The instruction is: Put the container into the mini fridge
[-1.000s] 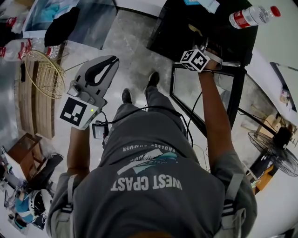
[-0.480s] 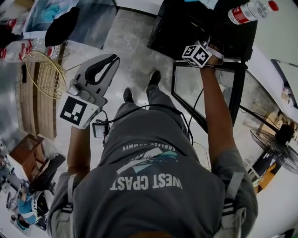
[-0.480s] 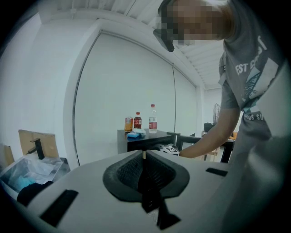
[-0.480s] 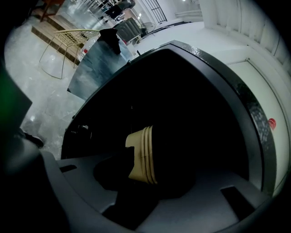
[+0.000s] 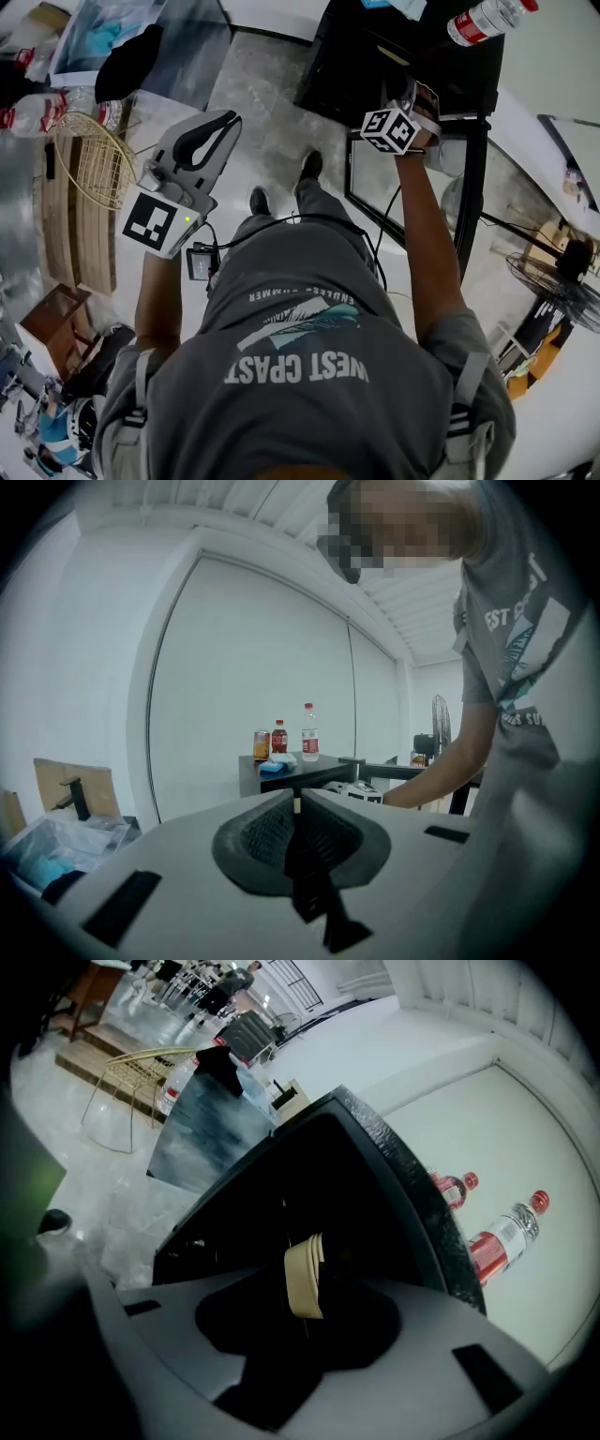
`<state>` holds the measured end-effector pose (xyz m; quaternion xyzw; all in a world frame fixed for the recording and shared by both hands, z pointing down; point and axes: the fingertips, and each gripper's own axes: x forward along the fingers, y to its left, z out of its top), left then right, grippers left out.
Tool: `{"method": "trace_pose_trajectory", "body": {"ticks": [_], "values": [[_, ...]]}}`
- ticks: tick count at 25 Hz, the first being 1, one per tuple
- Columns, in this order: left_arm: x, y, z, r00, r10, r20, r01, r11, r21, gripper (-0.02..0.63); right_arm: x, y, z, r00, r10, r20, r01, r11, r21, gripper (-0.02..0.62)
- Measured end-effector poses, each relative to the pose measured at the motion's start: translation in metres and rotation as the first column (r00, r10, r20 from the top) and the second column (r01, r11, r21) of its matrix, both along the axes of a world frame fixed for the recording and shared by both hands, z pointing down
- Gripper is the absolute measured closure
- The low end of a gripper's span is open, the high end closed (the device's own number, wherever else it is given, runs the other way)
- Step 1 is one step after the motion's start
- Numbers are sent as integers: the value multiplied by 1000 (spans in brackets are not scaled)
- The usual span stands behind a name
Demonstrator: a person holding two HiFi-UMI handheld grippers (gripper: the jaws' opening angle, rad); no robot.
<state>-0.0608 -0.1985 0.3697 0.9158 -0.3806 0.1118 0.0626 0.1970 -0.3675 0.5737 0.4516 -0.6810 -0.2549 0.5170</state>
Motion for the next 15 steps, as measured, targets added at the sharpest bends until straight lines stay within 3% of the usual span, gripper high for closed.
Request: {"method": "trace_pose_trajectory", "body": {"ticks": [6, 11, 15], "values": [[-8, 5, -10, 1000, 11, 4, -11, 999, 31, 571, -26, 31, -47, 978, 20, 208, -18, 1000, -12, 505], [-10, 12, -4, 997, 28, 76, -28, 1000, 7, 571, -42, 65, -93, 917, 0, 399, 17, 999, -40, 543], [-17, 6, -20, 999, 30, 41, -32, 999, 43, 571, -55, 88, -148, 847, 1, 532, 32, 998, -53, 551]]}}
